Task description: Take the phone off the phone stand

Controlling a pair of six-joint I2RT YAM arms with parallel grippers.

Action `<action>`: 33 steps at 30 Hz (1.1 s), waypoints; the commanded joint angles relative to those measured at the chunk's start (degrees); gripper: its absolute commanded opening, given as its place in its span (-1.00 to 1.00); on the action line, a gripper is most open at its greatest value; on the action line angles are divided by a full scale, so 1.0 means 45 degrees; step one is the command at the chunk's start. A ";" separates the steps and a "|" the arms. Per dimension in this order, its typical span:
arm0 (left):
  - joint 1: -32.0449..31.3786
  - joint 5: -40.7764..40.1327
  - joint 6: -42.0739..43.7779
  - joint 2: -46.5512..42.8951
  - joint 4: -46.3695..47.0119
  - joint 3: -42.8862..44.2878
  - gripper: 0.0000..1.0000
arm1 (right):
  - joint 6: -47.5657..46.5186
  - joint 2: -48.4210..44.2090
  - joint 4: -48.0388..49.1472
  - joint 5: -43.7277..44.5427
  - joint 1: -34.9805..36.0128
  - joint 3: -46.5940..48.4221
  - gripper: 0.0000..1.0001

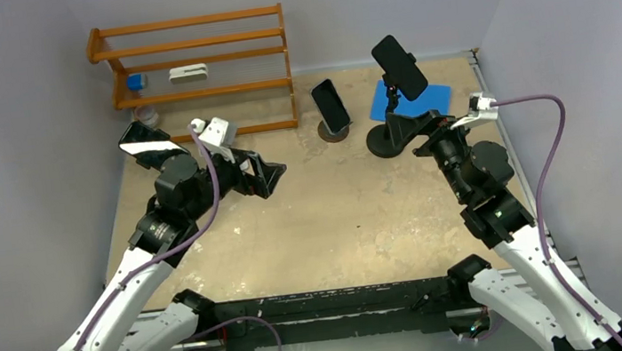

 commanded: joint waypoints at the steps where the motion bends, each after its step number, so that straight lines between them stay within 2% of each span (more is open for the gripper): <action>1: 0.0087 0.0408 -0.0258 -0.0533 0.0821 -0.0149 0.99 | 0.0167 -0.0118 0.0325 -0.0071 -0.0079 -0.0066 0.98; 17: 0.0104 0.0926 -0.0564 -0.0420 0.1188 -0.0129 1.00 | -0.0392 0.0553 0.1125 -0.0393 -0.0034 0.0068 0.91; 21: 0.0105 0.1439 -0.0343 -0.0357 0.1498 -0.0261 1.00 | -0.0385 0.0523 0.2358 -0.0046 0.0045 -0.0628 0.88; 26: 0.0098 0.1354 -0.0862 -0.0189 0.2624 -0.0627 1.00 | -0.0130 0.1345 0.2861 0.0380 0.0104 -0.0539 0.85; 33: 0.0104 0.1978 -0.1100 0.0977 0.4059 0.0596 1.00 | 0.0669 0.2118 0.3525 0.1816 0.0105 -0.0431 0.83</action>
